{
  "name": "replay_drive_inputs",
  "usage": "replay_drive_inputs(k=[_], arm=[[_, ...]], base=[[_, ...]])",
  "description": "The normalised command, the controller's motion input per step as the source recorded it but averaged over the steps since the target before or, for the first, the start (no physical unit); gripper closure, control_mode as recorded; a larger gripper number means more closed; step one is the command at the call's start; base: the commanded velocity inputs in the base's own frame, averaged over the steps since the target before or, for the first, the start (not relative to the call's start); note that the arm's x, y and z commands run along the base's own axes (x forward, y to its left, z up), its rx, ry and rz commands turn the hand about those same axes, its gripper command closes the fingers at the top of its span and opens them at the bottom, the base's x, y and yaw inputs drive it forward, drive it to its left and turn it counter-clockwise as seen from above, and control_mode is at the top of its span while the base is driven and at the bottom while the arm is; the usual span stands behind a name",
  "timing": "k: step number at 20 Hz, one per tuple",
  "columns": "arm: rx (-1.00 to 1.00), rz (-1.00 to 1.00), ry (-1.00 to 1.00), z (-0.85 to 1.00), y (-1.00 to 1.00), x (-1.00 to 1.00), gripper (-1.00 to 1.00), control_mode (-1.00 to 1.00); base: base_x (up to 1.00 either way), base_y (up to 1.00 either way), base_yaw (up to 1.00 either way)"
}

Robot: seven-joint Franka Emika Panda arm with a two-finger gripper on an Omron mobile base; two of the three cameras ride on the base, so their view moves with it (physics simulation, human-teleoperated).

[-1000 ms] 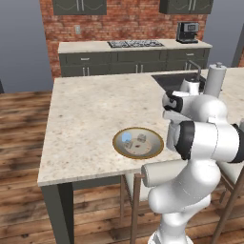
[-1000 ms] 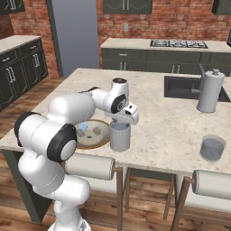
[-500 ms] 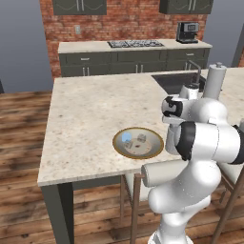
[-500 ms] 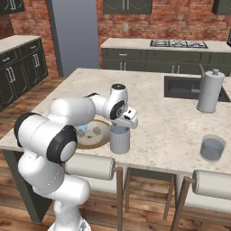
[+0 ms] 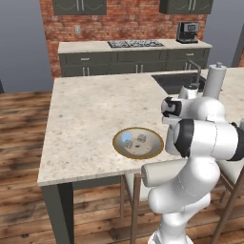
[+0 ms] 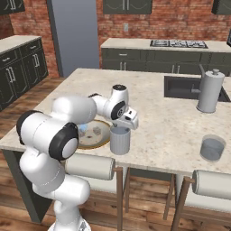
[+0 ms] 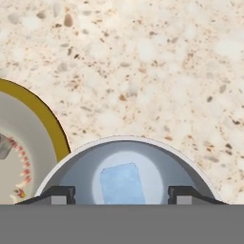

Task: There are four ice cubes in the ice bowl. Place two ice cubes in each glass of water.

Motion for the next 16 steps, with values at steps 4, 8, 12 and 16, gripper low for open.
replay_drive_inputs(k=[4, 8, 12, 16], arm=[[0.00, 0.00, 0.00, -0.02, 0.00, 0.00, 1.00, -1.00], [0.00, 0.00, 0.00, 0.10, 0.00, 0.00, 1.00, -1.00], [0.00, 0.00, 0.00, 0.59, 0.14, -0.03, 1.00, -1.00], [-0.10, 0.00, -0.11, 1.00, 0.57, -0.17, 1.00, -1.00]], base=[[0.00, 0.00, 0.00], [0.00, 0.00, 0.00], [0.00, 0.00, 0.00], [0.00, 0.00, 0.00]])
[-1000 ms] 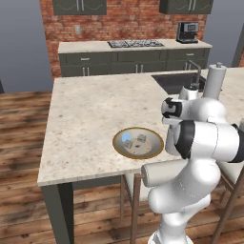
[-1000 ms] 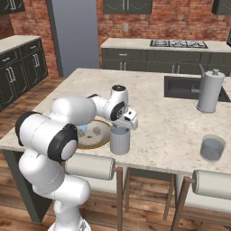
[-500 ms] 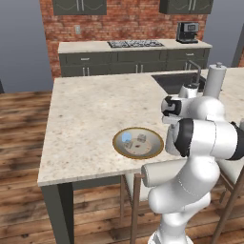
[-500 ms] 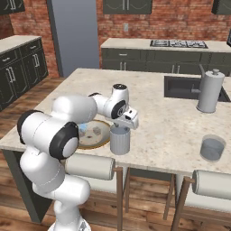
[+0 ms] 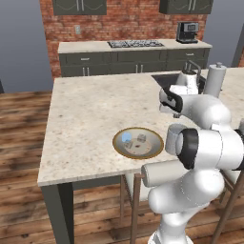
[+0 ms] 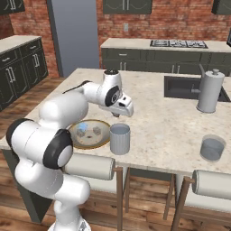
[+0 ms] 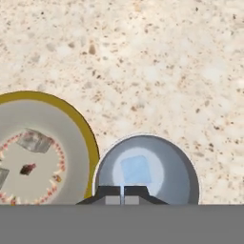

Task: There are four ice cubes in the ice bowl. Place two ice cubes in each glass of water.

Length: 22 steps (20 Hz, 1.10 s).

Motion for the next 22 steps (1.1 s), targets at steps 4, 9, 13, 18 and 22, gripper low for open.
replay_drive_inputs(k=[4, 9, 13, 18, 22], arm=[[-0.03, 0.14, 0.01, -0.04, 1.00, 0.30, 1.00, -1.00], [0.01, 0.22, 0.14, -0.40, 1.00, 0.56, 1.00, -1.00], [0.02, 0.17, 0.14, -0.39, 0.68, 0.31, 1.00, -1.00], [0.00, 0.12, 0.11, -0.65, 0.17, 0.39, -1.00, -1.00], [0.00, 0.13, 0.11, -0.52, -0.13, 0.25, -1.00, -1.00]], base=[[0.00, 0.00, 0.00], [0.00, 0.00, 0.00], [0.00, 0.00, 0.00], [0.00, 0.00, 0.00], [0.00, 0.00, 0.00]])
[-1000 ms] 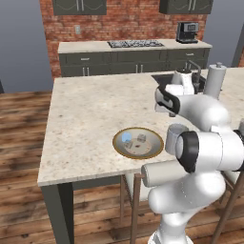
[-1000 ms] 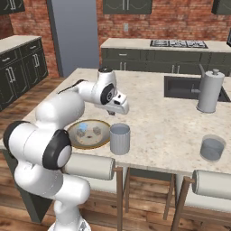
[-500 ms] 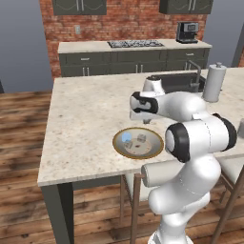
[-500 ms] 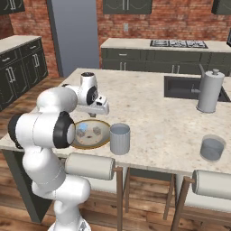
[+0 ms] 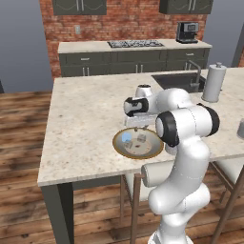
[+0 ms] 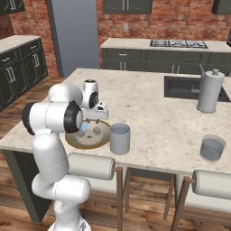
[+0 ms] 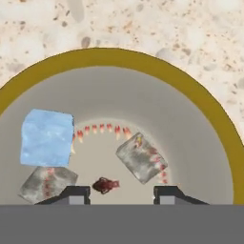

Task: There are four ice cubes in the ice bowl. Place two ice cubes in each glass of water.

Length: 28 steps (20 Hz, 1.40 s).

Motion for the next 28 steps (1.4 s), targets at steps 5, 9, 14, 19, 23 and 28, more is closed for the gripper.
replay_drive_inputs(k=[5, 9, 14, 19, 23, 28], arm=[[0.00, 0.23, 0.07, -0.38, -0.03, 0.11, -1.00, -1.00], [-0.01, 0.35, 0.01, -0.37, 0.00, 0.00, -1.00, -1.00], [0.00, 0.36, 0.00, -0.29, -0.07, 0.00, -1.00, -1.00], [-0.02, 0.09, 0.00, -0.11, 0.00, 0.12, -1.00, -1.00], [-0.05, 0.00, -0.08, -0.04, 0.00, 0.08, -1.00, -1.00], [-0.07, 0.01, -0.10, -0.11, 0.00, -0.20, -1.00, -1.00]], base=[[0.00, 0.00, 0.00], [0.00, 0.00, 0.00], [0.00, 0.00, 0.00], [0.00, 0.00, 0.00], [0.00, 0.00, 0.00], [0.00, 0.00, 0.00]])
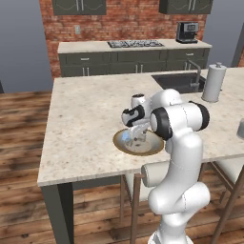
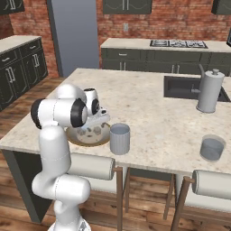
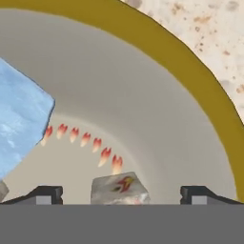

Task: There are four ice cubes in the ice bowl. Place two ice cubes in each glass of water.

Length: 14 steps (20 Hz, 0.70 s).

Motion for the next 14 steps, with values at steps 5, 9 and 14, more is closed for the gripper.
replay_drive_inputs(k=[5, 9, 14], arm=[[-0.01, 0.00, -0.15, -0.10, 0.00, -0.16, -1.00, -1.00], [-0.01, 0.00, -0.21, -0.16, 0.00, 0.00, -1.00, -1.00], [0.00, 0.00, -0.09, -0.15, 0.00, 0.00, 1.00, -1.00]], base=[[0.00, 0.00, 0.00], [0.00, 0.00, 0.00], [0.00, 0.00, 0.00]])
